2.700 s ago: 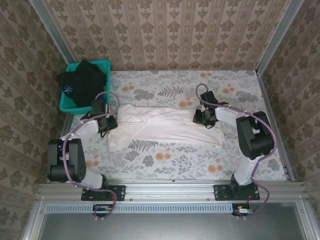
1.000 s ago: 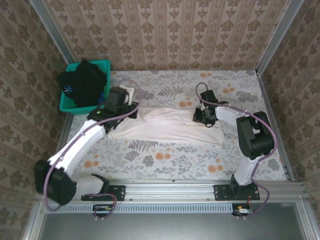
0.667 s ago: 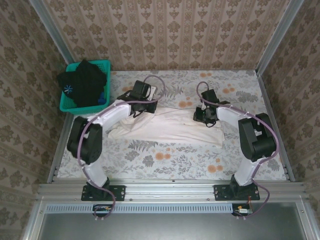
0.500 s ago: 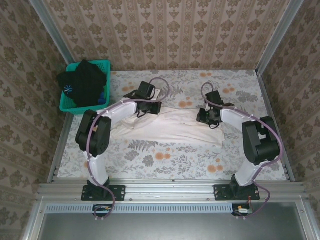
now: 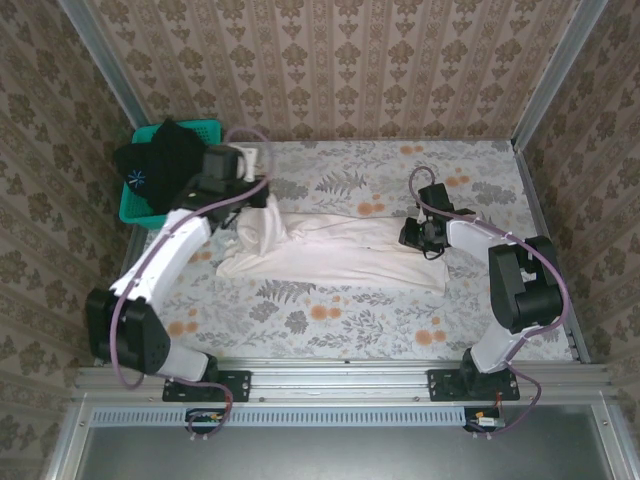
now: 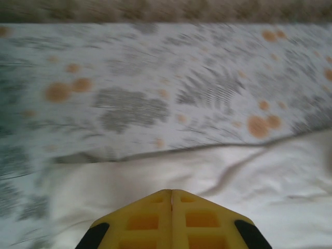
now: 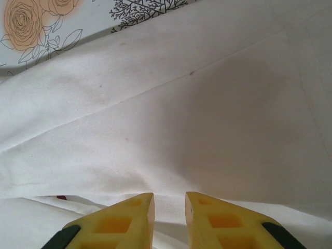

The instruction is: Fold and stack the t-shirts

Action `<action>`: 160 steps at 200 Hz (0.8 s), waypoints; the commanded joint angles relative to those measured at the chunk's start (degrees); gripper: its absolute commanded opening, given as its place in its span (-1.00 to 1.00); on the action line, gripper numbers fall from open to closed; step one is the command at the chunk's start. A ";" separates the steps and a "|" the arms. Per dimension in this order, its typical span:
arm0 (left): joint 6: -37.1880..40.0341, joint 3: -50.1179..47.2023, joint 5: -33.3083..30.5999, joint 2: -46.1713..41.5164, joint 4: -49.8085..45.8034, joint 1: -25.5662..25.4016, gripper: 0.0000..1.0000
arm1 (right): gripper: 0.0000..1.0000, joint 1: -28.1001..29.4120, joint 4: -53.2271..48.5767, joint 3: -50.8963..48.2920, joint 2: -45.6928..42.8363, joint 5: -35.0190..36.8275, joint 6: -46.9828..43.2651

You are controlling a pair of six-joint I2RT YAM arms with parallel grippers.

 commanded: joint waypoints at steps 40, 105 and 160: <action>-5.18 -9.77 2.70 5.43 8.17 -12.37 -1.00 | -0.49 -0.13 1.65 -0.81 0.25 -1.86 1.30; -14.58 -4.93 8.54 20.75 14.74 -18.88 -0.16 | -0.50 -0.13 0.40 -1.59 -1.24 -1.48 0.38; -11.91 -3.97 5.59 14.24 10.49 -16.72 0.32 | -0.49 -0.12 -0.77 -1.94 -3.71 -0.03 -0.05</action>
